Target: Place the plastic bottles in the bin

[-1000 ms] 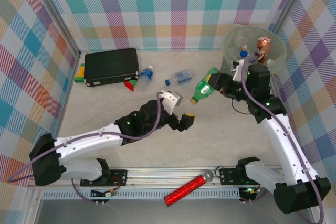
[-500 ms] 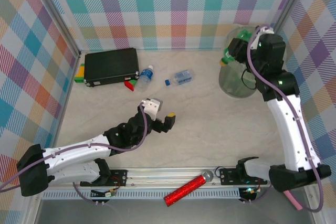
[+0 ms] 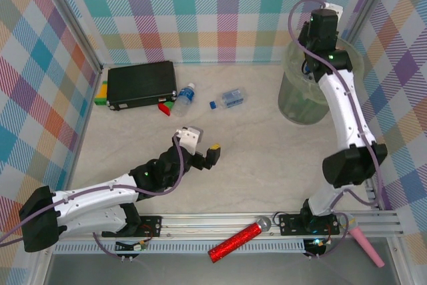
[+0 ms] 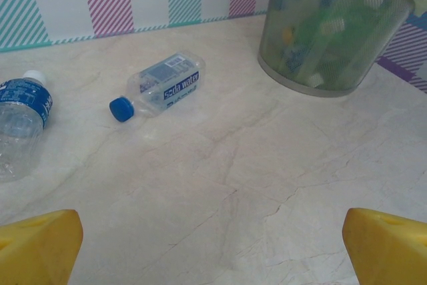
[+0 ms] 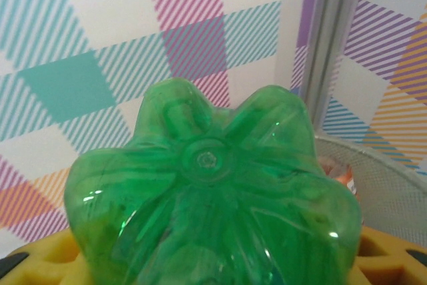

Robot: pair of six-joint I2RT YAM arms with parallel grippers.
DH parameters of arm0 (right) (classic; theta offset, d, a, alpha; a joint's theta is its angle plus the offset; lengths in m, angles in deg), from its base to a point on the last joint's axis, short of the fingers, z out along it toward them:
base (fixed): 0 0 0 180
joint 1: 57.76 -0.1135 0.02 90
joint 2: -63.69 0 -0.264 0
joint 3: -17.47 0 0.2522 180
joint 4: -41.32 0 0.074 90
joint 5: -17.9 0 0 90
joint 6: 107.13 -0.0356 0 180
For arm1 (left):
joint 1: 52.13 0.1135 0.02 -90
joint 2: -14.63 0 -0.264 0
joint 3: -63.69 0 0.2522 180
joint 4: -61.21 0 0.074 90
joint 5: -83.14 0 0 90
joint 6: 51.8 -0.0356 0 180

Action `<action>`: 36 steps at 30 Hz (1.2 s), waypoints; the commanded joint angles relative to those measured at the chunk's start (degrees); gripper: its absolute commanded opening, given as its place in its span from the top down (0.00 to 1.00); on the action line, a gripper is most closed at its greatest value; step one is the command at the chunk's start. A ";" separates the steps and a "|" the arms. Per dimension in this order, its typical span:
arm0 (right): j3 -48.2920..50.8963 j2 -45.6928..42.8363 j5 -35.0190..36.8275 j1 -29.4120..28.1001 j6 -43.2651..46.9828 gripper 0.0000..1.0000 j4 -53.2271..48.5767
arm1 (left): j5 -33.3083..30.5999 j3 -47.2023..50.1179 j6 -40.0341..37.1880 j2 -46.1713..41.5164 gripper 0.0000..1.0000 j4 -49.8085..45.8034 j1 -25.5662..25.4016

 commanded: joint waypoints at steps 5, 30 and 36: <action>-8.88 10.47 3.55 2.15 -0.22 0.47 -0.26 | 0.33 0.39 -0.02 -1.86 0.00 1.03 -0.26; -17.53 16.75 -7.62 5.40 -8.41 0.46 -13.18 | 0.73 0.39 -0.29 -2.13 0.00 0.97 -0.24; -18.46 12.73 -11.75 4.77 -7.75 0.46 -13.93 | 1.47 0.31 -0.03 -1.56 0.00 1.36 -0.28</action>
